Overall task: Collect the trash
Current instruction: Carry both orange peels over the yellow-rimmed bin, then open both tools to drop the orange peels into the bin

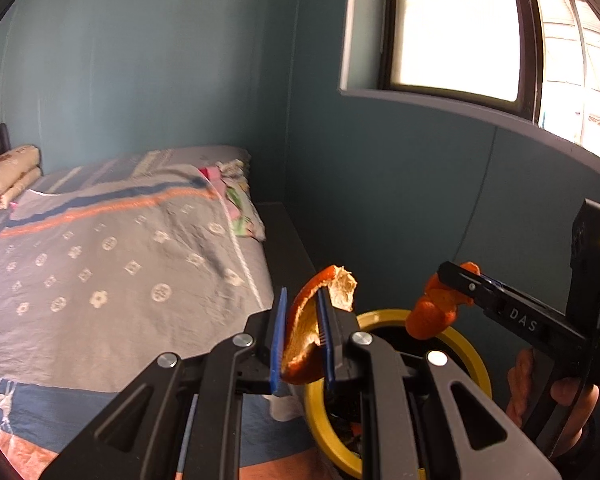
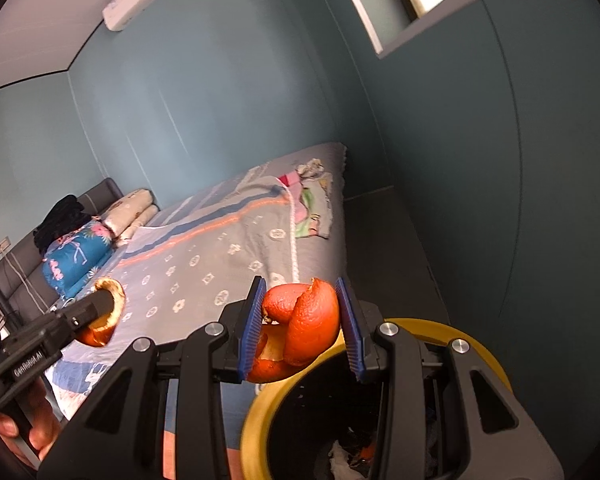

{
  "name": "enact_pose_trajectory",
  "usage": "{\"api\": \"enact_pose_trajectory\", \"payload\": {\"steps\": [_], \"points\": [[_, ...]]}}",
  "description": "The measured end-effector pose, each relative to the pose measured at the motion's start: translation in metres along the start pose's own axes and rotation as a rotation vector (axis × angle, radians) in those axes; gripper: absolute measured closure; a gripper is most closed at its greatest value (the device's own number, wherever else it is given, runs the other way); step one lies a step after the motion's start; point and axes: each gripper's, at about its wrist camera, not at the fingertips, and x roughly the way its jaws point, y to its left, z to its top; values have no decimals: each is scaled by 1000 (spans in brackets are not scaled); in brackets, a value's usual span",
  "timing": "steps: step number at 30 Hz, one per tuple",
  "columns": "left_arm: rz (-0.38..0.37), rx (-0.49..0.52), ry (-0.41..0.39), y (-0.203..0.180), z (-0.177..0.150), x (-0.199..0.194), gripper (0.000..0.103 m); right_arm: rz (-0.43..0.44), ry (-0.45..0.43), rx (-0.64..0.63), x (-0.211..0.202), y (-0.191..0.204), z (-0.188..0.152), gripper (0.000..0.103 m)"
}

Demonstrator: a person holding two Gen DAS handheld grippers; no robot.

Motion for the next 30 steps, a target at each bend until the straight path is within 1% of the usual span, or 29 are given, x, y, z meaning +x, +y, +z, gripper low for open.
{"api": "enact_pose_trajectory", "payload": {"steps": [5, 9, 12, 15, 17, 20, 21, 22, 24, 27, 30], "points": [[-50, 7, 75, -12, -13, 33, 89, -38, 24, 33, 7, -21, -7, 68], [-68, 36, 130, -25, -28, 56, 89, -67, 49, 61, 14, -35, -12, 68], [-83, 33, 159, -28, -35, 68, 89, -98, 60, 71, 19, -41, -15, 68], [-84, 37, 168, -30, -37, 75, 89, -132, 100, 88, 29, -50, -21, 68], [-82, 39, 178, -30, -38, 79, 88, -139, 121, 104, 35, -54, -21, 67], [-84, 38, 191, -29, -40, 82, 80, -150, 126, 116, 38, -60, -24, 65], [-91, 29, 195, -28, -41, 82, 74, -153, 122, 114, 38, -60, -24, 64], [-90, 20, 194, -26, -41, 81, 63, -158, 117, 110, 38, -60, -25, 61], [-101, -5, 183, -22, -40, 77, 50, -165, 108, 111, 38, -58, -26, 56], [-92, -22, 165, -17, -38, 69, 48, -175, 92, 117, 36, -60, -25, 52], [-75, -44, 146, -6, -35, 61, 47, -180, 89, 132, 37, -62, -25, 52]]}}
